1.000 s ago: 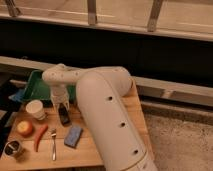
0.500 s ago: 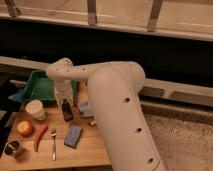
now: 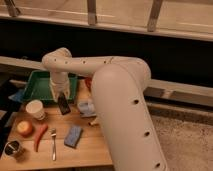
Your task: Place eraser in paper cup
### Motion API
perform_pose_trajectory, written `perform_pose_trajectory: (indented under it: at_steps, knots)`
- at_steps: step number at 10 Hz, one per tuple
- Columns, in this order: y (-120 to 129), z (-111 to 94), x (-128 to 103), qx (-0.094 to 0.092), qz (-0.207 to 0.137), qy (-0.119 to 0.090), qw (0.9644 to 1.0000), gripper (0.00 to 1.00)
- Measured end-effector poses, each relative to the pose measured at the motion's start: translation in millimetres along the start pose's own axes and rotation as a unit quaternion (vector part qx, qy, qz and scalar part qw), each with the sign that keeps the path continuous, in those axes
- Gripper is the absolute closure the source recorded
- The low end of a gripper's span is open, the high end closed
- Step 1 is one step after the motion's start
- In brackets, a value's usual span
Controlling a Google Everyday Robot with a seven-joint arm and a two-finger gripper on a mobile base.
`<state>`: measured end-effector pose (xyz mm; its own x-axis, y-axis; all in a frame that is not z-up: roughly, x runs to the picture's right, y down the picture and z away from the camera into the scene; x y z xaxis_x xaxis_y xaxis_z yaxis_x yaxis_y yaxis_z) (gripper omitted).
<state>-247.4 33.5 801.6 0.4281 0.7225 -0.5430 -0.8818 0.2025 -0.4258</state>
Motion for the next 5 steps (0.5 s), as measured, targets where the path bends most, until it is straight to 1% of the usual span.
perform_pose_trajectory:
  at_steps: [2,3,5]
  knots:
    - [28.5,-10.6,-21.3,-0.015,-0.041,-0.015,0.9989,1.00]
    - [48.1,-17.6,-32.4,-0.027,-0.065,-0.027,0.9971,1.00]
    - [68.2,-28.1,-42.1,-0.039,-0.094,-0.043,0.9938,1.00]
